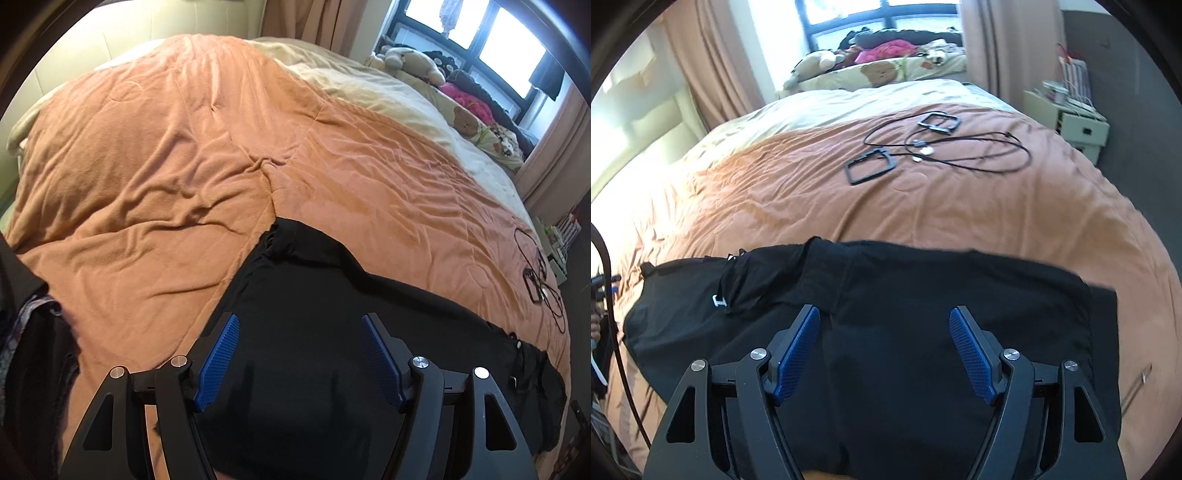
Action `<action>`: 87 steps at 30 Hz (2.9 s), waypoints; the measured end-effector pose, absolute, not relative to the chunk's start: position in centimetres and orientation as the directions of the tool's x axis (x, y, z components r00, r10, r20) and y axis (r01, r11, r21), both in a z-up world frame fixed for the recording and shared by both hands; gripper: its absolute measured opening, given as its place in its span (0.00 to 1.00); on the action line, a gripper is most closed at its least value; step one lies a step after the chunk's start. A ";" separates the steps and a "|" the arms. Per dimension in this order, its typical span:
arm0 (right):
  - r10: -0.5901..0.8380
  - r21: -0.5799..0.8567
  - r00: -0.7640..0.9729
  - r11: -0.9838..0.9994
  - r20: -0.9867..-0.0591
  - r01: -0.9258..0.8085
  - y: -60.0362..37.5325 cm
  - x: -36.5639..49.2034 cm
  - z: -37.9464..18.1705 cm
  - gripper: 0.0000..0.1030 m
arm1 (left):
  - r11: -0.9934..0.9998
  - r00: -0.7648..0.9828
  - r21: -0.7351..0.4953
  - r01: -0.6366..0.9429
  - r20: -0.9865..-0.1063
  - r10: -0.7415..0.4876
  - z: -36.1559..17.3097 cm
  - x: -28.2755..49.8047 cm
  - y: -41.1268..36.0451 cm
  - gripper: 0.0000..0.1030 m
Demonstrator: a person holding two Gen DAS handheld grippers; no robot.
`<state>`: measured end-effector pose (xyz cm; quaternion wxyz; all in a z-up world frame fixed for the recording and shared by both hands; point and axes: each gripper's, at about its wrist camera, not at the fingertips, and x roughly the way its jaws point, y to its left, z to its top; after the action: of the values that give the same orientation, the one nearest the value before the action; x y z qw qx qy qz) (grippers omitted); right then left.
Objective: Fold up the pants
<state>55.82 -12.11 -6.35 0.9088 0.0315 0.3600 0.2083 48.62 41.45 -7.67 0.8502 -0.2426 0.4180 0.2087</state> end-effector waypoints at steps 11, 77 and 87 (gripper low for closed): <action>0.384 0.220 0.673 0.922 -0.632 -0.319 -16.1 49.5 -6.7 0.70 | 0.775 0.590 -0.283 -0.565 -0.795 0.140 -7.3 41.4 42.4 0.68; 0.477 0.608 0.621 0.794 -0.622 -0.001 -28.2 45.7 -13.9 0.70 | 0.517 0.537 -0.460 -0.722 -0.843 0.000 -17.3 34.6 44.8 0.36; 0.492 0.740 0.691 0.667 -0.530 0.092 -32.4 47.1 -15.7 0.70 | 0.508 0.540 -0.462 -0.727 -0.842 0.006 -17.9 35.0 44.0 0.36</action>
<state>47.13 -32.41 -15.71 0.8326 0.3901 0.3745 0.1200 34.98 44.01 -17.91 0.7626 -0.4338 0.4153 0.2403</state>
